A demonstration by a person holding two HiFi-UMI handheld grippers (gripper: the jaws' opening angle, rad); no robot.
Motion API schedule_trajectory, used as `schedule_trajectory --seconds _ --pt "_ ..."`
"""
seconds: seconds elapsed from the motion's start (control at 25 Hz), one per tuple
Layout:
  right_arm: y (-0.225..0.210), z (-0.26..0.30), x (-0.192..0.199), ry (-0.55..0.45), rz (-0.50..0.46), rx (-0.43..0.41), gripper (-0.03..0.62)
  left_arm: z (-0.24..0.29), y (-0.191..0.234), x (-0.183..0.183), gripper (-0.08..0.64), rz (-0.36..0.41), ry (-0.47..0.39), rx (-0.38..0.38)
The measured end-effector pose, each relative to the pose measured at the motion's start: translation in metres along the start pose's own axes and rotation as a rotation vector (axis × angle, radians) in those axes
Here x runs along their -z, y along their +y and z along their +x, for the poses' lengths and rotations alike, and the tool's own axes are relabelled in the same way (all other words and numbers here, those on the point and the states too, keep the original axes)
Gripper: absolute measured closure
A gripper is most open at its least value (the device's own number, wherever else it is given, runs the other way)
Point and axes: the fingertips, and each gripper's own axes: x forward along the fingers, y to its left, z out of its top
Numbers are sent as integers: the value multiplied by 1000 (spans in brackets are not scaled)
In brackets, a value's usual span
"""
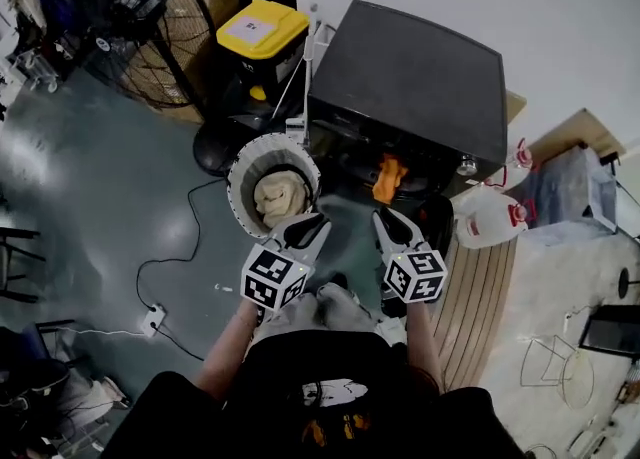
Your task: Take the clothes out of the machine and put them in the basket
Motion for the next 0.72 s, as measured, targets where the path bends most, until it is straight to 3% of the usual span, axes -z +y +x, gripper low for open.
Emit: schedule_trajectory --seconds 0.36,0.72 --pt "-60 -1 17 3 67 34 514 57 -27 -3 509 59 61 42" --pt "-90 14 17 -14 122 89 514 94 -31 -4 509 164 131 114"
